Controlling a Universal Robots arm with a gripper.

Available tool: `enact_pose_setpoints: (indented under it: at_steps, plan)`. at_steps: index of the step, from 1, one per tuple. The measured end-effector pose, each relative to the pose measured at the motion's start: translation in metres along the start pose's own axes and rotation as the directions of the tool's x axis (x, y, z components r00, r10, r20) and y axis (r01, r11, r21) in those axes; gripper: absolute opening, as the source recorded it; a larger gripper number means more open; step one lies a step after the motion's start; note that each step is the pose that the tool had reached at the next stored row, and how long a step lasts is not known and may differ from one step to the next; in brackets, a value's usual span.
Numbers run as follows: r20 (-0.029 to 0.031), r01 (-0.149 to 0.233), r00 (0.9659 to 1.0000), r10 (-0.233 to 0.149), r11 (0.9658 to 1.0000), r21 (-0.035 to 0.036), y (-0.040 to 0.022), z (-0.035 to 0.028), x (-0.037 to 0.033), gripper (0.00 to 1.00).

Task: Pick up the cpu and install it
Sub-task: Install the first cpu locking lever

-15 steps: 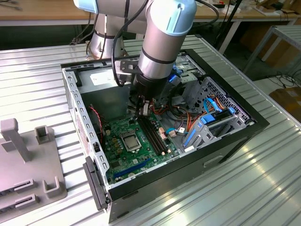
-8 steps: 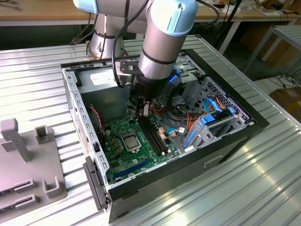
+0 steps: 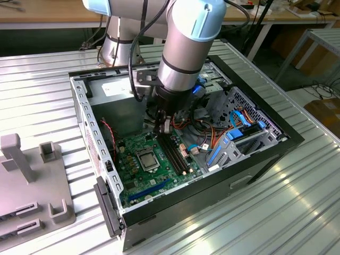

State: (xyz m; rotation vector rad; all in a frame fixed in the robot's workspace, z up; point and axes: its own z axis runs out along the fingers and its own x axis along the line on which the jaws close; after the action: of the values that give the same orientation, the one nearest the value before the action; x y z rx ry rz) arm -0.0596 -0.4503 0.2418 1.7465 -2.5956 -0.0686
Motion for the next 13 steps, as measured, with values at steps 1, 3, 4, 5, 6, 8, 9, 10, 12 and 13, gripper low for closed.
enact_pose_setpoints:
  at_steps: [1, 3, 4, 5, 6, 8, 9, 10, 12, 13]
  plan:
    - [-0.0002, 0.004, 1.0000, -0.004, 1.0000, 0.0000, 0.0003, -0.0002, 0.0002, 0.15]
    - [-0.0011, 0.013, 0.9999, -0.013, 0.9999, 0.0000, 0.0015, -0.0007, 0.0009, 0.15]
    - [-0.0032, 0.021, 0.9998, -0.021, 0.9998, 0.0005, 0.0025, -0.0007, 0.0013, 0.15]
    - [-0.0067, 0.031, 0.9995, -0.031, 0.9995, 0.0014, 0.0029, -0.0007, 0.0015, 0.15]
    - [-0.0090, 0.039, 0.9992, -0.039, 0.9992, 0.0021, 0.0029, -0.0007, 0.0015, 0.15]
    - [-0.0122, 0.060, 0.9981, -0.060, 0.9982, 0.0024, 0.0030, -0.0008, 0.0017, 0.15]
    - [-0.0133, 0.080, 0.9967, -0.080, 0.9968, 0.0022, 0.0030, -0.0008, 0.0018, 0.15]
    - [-0.0142, 0.106, 0.9943, -0.106, 0.9944, 0.0017, 0.0030, -0.0007, 0.0017, 0.15]
    - [-0.0157, 0.143, 0.9896, -0.143, 0.9897, 0.0010, 0.0030, -0.0007, 0.0018, 0.15]
    - [-0.0165, 0.160, 0.9870, -0.160, 0.9871, 0.0006, 0.0031, -0.0007, 0.0018, 0.15]
